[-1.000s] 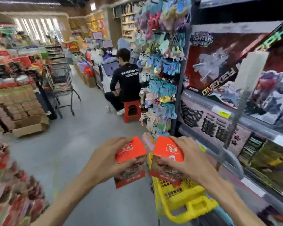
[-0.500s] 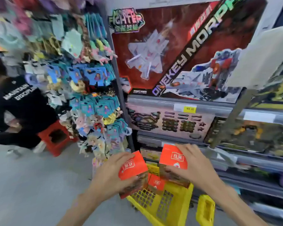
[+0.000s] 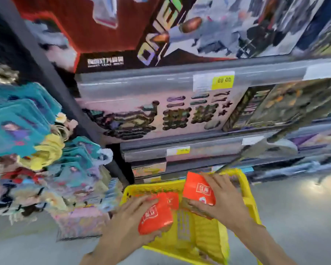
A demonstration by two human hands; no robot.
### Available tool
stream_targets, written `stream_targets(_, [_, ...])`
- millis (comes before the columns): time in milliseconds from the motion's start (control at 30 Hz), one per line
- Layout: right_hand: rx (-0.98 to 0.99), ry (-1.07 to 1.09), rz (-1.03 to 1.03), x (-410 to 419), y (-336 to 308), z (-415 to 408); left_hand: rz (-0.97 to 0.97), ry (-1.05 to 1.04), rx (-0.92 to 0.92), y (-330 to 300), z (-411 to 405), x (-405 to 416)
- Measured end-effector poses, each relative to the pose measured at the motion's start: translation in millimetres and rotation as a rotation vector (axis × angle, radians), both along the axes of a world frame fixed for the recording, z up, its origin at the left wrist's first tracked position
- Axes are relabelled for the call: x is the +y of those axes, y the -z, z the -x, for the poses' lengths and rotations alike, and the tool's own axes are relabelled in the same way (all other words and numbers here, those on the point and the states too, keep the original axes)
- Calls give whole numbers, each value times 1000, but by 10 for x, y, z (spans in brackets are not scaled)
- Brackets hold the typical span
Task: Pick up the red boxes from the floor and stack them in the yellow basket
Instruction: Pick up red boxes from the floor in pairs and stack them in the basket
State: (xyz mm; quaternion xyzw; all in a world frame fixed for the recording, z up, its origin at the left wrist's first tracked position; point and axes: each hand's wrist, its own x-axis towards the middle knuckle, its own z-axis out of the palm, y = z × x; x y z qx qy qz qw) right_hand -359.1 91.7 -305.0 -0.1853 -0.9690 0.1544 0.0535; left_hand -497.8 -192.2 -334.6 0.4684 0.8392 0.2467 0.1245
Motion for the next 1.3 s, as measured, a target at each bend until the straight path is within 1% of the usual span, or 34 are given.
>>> stream_targets(100, [-85,-70,-47,76,649,163,-16,12,25,552,146,8])
stream_targets(233, [-203,-190,-102,206,1413,307,43,11,14,1129,295,-49])
stream_targets(367, [-313,-273,-163,313,1866,371,110,14,2,1468,308,-105])
stream_targets(533, [-410,-317,-229,315,2143,508,156,29,-30,1610,303,-88])
stream_targets(633, [-479,-314,-195,298,2319,594,189,51,-49,1702,319,-72])
stream_targets(700, [-484,-300,-170,290,2402,674,213,71,-24,1794,341,-61])
stream_targets(867, [-605,-252,-100,315,2657,745,286,97,-14,2042,352,-52])
stream_targets(1000, [-638,-254,-76,232,2893,676,339,134,8,2243,364,-65])
stream_targets(1100, [-611,-228,-22,198,3032,755,384,172,34,2368,382,-62])
stream_targets(1300, [-608,-194,21,253,3108,833,448,228,85,2496,418,-11])
